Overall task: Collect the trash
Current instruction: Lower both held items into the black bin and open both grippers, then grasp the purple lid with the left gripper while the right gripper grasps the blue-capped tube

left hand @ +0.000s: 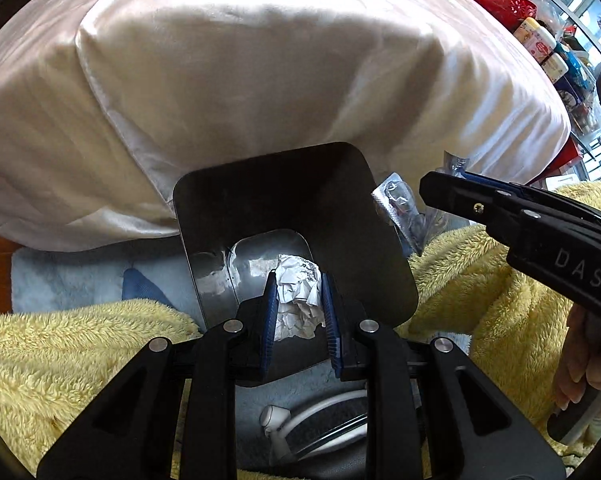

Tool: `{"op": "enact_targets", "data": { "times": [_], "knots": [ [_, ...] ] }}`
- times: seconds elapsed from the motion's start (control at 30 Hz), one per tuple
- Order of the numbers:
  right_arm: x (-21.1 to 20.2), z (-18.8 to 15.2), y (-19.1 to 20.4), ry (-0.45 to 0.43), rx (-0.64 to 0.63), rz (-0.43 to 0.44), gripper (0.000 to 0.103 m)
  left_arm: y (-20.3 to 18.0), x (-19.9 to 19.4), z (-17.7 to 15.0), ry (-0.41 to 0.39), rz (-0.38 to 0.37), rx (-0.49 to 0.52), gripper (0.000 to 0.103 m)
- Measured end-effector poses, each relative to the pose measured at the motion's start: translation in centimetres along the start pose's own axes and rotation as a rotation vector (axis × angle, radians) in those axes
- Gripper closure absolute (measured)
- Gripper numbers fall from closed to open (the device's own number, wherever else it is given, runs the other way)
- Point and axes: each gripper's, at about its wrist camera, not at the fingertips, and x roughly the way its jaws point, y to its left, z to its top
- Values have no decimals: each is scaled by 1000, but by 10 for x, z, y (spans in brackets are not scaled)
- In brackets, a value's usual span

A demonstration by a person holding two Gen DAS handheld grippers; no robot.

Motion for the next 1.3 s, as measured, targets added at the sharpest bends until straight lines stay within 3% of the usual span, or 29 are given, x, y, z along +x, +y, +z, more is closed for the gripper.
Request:
{"op": "enact_targets", "data": {
  "times": [0.07, 0.13, 0.17, 0.2, 0.23, 0.4, 0.57, 0.97, 1.3],
  "knots": [
    [2, 1, 0, 2, 0, 6, 74, 3, 1, 0, 2, 2, -2, 73],
    [1, 1, 0, 2, -1, 7, 73, 2, 2, 1, 5, 4, -4, 72],
    [1, 1, -1, 1, -1, 8, 71, 4, 1, 1, 8, 4, -6, 70],
    [1, 2, -1, -2, 2, 10, 62, 4, 1, 1, 8, 5, -7, 67],
    [0, 2, -2, -5, 5, 12, 55, 5, 0, 0, 8, 8, -8, 63],
    [-7, 7, -7, -26, 22, 6, 51, 6, -5, 2, -7, 40, -5, 43],
    [-26, 18, -17, -78, 47, -26, 43, 12, -21, 6, -48, 108, -2, 14],
    [-74, 71, -37, -212, 24, -115, 39, 25, -76, 46, -173, 141, -6, 10],
    [-37, 122, -16, -235, -88, -125, 39, 19, -75, 93, -190, 138, 17, 10]
  ]
}}
